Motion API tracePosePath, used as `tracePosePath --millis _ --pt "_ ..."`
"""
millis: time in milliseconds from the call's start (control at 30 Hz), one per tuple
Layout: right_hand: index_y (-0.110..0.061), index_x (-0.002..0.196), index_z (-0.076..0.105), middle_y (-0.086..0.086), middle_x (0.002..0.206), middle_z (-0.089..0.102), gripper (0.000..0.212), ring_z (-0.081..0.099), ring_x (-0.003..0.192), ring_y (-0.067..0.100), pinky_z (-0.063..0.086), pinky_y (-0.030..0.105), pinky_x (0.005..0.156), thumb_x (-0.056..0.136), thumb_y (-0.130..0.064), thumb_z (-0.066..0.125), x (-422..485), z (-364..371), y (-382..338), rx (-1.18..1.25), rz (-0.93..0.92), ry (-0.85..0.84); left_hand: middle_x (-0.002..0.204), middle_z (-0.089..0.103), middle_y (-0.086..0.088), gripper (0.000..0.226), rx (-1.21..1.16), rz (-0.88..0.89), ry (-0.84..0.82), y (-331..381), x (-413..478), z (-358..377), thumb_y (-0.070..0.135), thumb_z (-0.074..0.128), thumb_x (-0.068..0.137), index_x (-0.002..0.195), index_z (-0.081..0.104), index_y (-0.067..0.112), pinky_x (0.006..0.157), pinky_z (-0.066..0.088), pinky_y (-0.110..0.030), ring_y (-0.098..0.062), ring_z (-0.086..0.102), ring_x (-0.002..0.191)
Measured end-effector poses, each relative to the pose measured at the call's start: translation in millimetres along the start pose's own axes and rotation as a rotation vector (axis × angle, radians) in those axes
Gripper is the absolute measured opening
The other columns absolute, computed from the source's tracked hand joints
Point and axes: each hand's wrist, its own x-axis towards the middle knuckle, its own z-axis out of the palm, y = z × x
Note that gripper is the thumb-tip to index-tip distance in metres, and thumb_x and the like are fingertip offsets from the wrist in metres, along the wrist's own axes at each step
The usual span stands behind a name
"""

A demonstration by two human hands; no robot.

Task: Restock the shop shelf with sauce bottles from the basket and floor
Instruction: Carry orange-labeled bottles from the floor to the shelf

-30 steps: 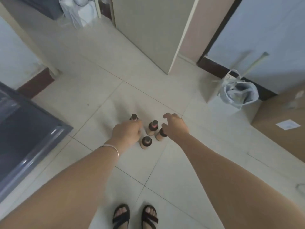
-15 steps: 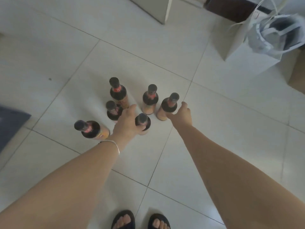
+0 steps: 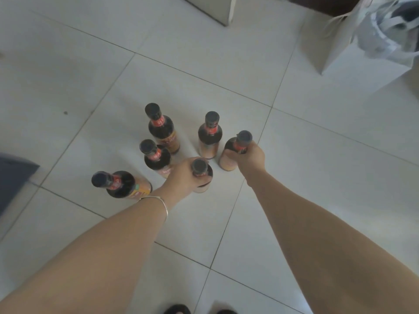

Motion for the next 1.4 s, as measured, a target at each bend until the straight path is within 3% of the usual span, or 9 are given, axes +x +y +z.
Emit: tracePosePath --millis 100,233,500,600,667,867,1000,1133,1400 --pt "-0.021 0.102 0.06 -0.002 0.094 0.062 0.032 0.058 0.09 0.018 0.046 0.03 0.08 0.073 -0.019 0.074 -26 -14 -6 -0.002 0.027 -0.011 0.101 0.069 -0.012 0.034 0.058 -0.01 -0.016 17 -20 -5 0.011 0.074 0.071 0.104 0.063 0.006 0.093 0.047 -0.036 -0.025 0.061 0.099" --pt "-0.019 0.098 0.064 -0.001 0.092 0.067 0.028 0.061 0.089 0.019 0.05 0.032 0.079 0.071 -0.02 0.073 -72 -43 -35 -0.038 0.041 -0.055 0.098 0.068 -0.01 0.031 0.082 -0.046 -0.039 55 -61 -27 0.014 0.072 0.072 0.101 0.062 0.009 0.091 0.048 -0.039 -0.029 0.062 0.098" --pt "-0.026 0.088 0.063 -0.009 0.083 0.064 0.021 0.063 0.086 0.017 0.052 0.033 0.077 0.07 -0.024 0.073 -161 -94 -170 -0.127 -0.054 -0.205 0.102 0.069 -0.006 0.033 0.127 -0.1 -0.003 165 -146 -125 0.026 0.071 0.073 0.103 0.064 0.016 0.092 0.048 -0.041 -0.026 0.062 0.101" --pt "-0.034 0.075 0.057 -0.015 0.078 0.062 0.021 0.06 0.078 0.007 0.047 0.024 0.065 0.071 -0.024 0.075 -192 -106 -238 -0.123 -0.142 -0.262 0.096 0.069 -0.008 0.019 0.079 -0.086 0.064 208 -176 -173 0.024 0.071 0.072 0.089 0.064 0.023 0.085 0.051 -0.038 -0.027 0.064 0.094" --pt "-0.034 0.073 0.055 -0.016 0.077 0.062 0.022 0.06 0.075 0.005 0.046 0.022 0.062 0.071 -0.025 0.074 -213 -112 -284 -0.136 -0.218 -0.292 0.094 0.069 -0.006 0.023 0.036 -0.07 0.127 235 -199 -208 0.022 0.072 0.071 0.092 0.064 0.018 0.085 0.051 -0.035 -0.026 0.065 0.094" --pt "-0.03 0.083 0.057 -0.009 0.08 0.064 0.02 0.061 0.079 0.013 0.051 0.028 0.07 0.071 -0.03 0.073 -286 -119 -420 -0.22 -0.447 -0.366 0.102 0.069 -0.009 0.031 -0.016 -0.069 0.352 306 -283 -323 0.018 0.072 0.07 0.1 0.066 0.011 0.091 0.049 -0.036 -0.026 0.063 0.099" --pt "-0.035 0.076 0.056 -0.014 0.077 0.062 0.019 0.062 0.078 0.012 0.047 0.023 0.063 0.07 -0.032 0.073 -346 -104 -502 -0.222 -0.587 -0.43 0.105 0.068 -0.008 0.035 -0.018 -0.094 0.496 336 -348 -400 0.023 0.074 0.07 0.103 0.065 0.013 0.092 0.05 -0.038 -0.026 0.062 0.1" --pt "-0.033 0.079 0.057 -0.006 0.082 0.065 0.018 0.063 0.084 0.018 0.053 0.034 0.077 0.07 -0.034 0.074 -408 -68 -565 -0.247 -0.722 -0.499 0.103 0.067 -0.008 0.035 -0.04 -0.122 0.621 340 -407 -468 0.025 0.073 0.071 0.103 0.063 0.013 0.091 0.05 -0.038 -0.025 0.063 0.098" --pt "-0.029 0.084 0.056 0.001 0.094 0.067 0.024 0.064 0.09 0.024 0.053 0.044 0.087 0.072 -0.041 0.072 -516 32 -654 -0.277 -0.887 -0.659 0.09 0.066 -0.005 0.018 -0.047 -0.188 0.824 306 -512 -584 0.029 0.073 0.069 0.074 0.057 0.025 0.076 0.05 -0.031 -0.022 0.063 0.086"
